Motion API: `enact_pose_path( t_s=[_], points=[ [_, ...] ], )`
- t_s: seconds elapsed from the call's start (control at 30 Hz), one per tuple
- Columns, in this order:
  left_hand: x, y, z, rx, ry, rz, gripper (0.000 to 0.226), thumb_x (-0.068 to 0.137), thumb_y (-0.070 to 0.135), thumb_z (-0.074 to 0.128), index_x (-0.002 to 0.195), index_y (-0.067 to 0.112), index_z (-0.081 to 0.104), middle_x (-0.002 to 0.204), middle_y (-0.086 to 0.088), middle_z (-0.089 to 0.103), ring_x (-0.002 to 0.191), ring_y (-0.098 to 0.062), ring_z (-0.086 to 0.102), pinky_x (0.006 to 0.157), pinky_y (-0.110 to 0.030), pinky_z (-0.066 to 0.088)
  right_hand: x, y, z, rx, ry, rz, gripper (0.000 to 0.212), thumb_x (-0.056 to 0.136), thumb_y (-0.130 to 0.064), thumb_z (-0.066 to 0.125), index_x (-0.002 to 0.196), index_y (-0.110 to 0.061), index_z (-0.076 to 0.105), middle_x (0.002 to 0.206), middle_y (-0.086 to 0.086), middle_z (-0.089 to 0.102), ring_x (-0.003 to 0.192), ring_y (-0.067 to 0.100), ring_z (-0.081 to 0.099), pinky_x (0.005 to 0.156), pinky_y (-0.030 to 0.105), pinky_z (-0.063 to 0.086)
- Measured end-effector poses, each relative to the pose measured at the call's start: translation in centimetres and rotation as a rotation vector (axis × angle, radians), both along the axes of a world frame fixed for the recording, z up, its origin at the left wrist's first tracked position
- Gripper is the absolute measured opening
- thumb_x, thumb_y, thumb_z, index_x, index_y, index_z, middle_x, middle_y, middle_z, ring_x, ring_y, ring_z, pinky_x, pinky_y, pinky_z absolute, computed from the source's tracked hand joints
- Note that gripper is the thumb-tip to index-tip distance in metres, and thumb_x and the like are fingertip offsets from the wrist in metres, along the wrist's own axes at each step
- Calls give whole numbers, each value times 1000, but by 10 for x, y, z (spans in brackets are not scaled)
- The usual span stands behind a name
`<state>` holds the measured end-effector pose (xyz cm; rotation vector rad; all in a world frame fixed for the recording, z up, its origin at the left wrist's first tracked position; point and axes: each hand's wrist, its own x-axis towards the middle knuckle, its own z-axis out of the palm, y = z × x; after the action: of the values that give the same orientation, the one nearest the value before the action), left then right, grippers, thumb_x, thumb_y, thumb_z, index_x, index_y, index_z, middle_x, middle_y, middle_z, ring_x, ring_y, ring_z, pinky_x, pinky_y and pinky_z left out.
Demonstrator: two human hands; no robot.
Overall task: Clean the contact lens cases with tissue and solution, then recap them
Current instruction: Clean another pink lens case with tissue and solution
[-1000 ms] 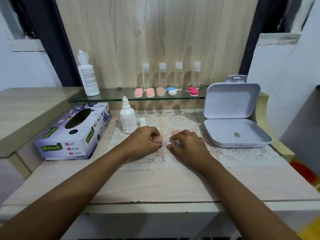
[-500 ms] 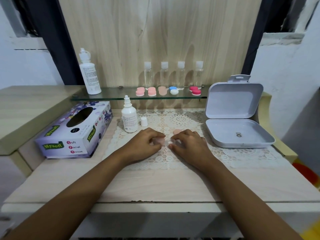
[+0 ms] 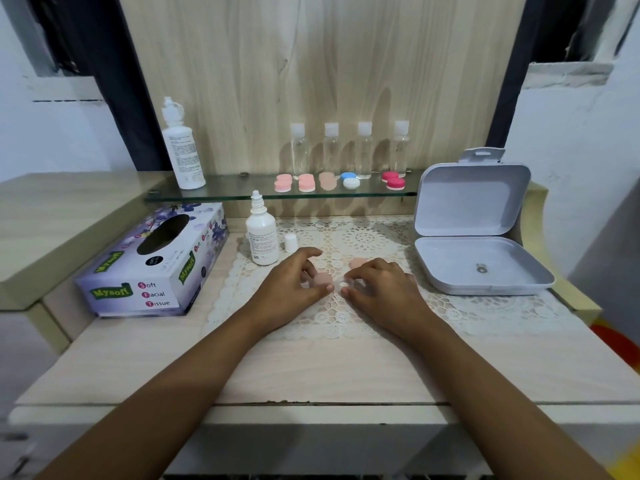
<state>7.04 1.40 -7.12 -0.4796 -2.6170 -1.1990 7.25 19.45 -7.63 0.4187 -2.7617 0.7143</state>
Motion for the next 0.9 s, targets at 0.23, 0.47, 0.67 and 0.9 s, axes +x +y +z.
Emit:
enact_pose_path(
  t_s=[0.23,0.47,0.67,0.9],
  points=[
    [1,-2,-3,0,25,-31,50,82,12,64,128,26,49,104,9,58,97,-7,55,75,-5,39,0,-1,1,10,-6,0,32,87,-44,53,116,-31,60,124,-5,53,117,18,42,95,35,31],
    [0,0,-3,23,18,-15,57,80,23,71,128,25,40,94,6,56,89,-2,54,73,-5,39,0,0,1,14,-9,4,32,87,-45,53,115,-31,60,124,-4,53,117,18,42,96,36,34],
    [2,-3,-3,36,3,-32,48,83,12,65,125,28,46,99,11,63,95,-1,58,71,-2,36,0,0,1,29,-11,3,32,88,-45,53,115,-31,60,125,-4,52,118,19,42,95,34,31],
    [2,2,-2,-46,12,67,45,77,33,73,115,16,56,104,5,60,97,-6,56,81,-11,42,-1,0,0,24,-2,4,30,88,-45,53,115,-32,60,124,-5,52,117,18,42,94,34,30]
  ],
)
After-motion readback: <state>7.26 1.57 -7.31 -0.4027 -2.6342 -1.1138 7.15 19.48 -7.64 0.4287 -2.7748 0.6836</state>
